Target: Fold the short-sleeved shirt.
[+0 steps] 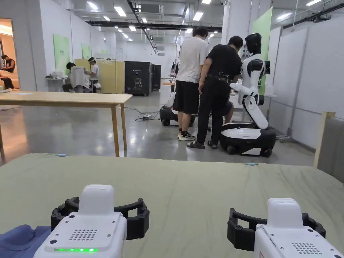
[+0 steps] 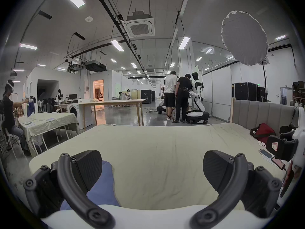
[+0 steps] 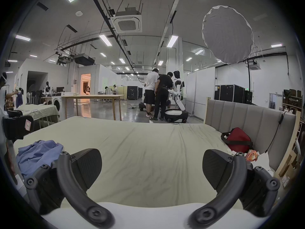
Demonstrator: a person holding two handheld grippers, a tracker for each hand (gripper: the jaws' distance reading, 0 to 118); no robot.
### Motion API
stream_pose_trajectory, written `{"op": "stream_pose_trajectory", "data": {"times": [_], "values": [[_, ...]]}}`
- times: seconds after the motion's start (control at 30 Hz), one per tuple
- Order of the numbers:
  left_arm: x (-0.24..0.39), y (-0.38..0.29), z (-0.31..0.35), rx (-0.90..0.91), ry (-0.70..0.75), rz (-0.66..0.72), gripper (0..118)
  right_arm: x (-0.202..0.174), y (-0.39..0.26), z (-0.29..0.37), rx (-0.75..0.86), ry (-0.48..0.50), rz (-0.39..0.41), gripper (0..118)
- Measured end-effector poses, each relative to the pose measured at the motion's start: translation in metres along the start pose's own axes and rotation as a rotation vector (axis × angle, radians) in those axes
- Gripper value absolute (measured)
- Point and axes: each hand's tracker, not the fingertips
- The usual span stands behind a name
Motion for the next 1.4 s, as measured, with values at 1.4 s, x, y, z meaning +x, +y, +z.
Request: {"op": "stream_pose_trajectory", "data": {"times": [1.4], "values": [[-0.061, -0.013, -0.011, -0.110, -0.050, 0.551, 118, -0.024, 0.010, 0.003, 0.049, 0.083, 0.381, 118]]}}
